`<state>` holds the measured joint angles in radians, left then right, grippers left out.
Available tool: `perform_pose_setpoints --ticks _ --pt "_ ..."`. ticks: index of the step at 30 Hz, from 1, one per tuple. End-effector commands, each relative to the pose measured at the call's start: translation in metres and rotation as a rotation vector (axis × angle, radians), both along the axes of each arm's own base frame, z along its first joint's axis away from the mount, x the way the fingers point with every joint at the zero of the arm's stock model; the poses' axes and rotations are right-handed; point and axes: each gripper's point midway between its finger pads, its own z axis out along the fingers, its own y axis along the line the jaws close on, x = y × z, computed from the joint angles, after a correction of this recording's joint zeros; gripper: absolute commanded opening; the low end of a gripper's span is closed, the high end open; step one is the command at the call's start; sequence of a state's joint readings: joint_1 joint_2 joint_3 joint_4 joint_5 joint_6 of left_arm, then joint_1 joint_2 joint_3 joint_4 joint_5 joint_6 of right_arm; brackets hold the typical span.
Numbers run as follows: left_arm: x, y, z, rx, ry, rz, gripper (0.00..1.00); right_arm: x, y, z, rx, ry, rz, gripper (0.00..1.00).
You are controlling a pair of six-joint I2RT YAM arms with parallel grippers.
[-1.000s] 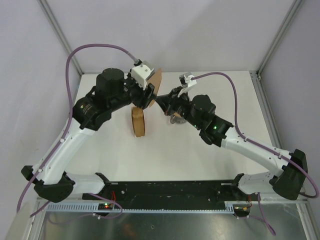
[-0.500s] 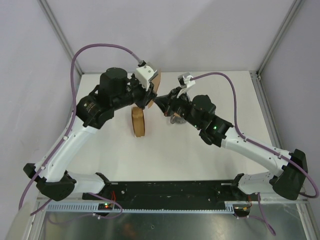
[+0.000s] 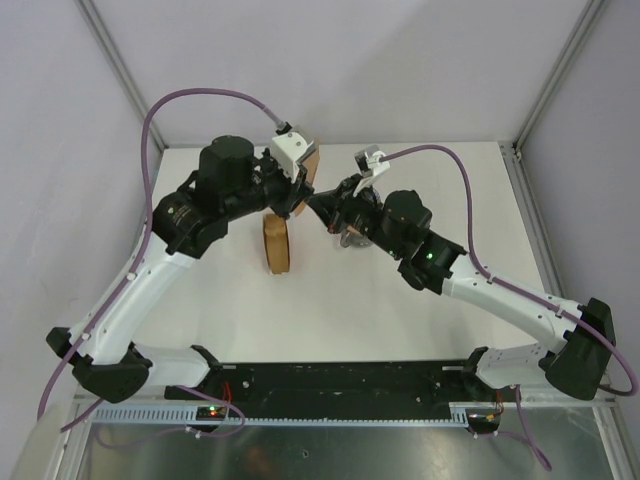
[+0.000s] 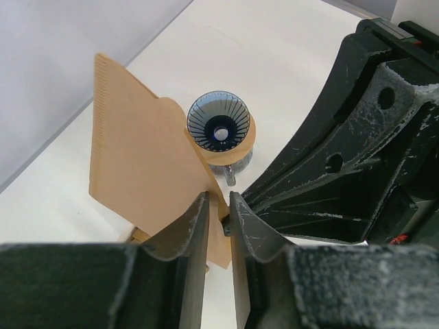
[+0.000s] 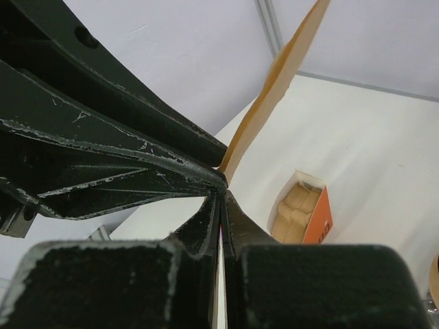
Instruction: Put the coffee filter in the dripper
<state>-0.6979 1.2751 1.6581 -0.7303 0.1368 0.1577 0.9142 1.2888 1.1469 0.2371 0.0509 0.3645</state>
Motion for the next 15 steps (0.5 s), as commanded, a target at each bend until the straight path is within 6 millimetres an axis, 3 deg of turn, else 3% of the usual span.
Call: perform_pose_setpoints --ticks 1,6,15 --pt "-0.005 0.006 0.001 -0.008 -0.008 -0.001 0.23 -0.001 -0.007 0.023 0.046 -0.054 -0.010 0.00" --pt "-0.009 0.007 -0.003 -0.005 0.007 -0.007 0.23 0.001 -0.010 0.021 0.037 -0.047 -0.020 0.00" --pt "-0.016 0.011 0.024 -0.063 -0.019 -0.024 0.31 0.003 -0.011 0.019 0.033 -0.040 -0.022 0.00"
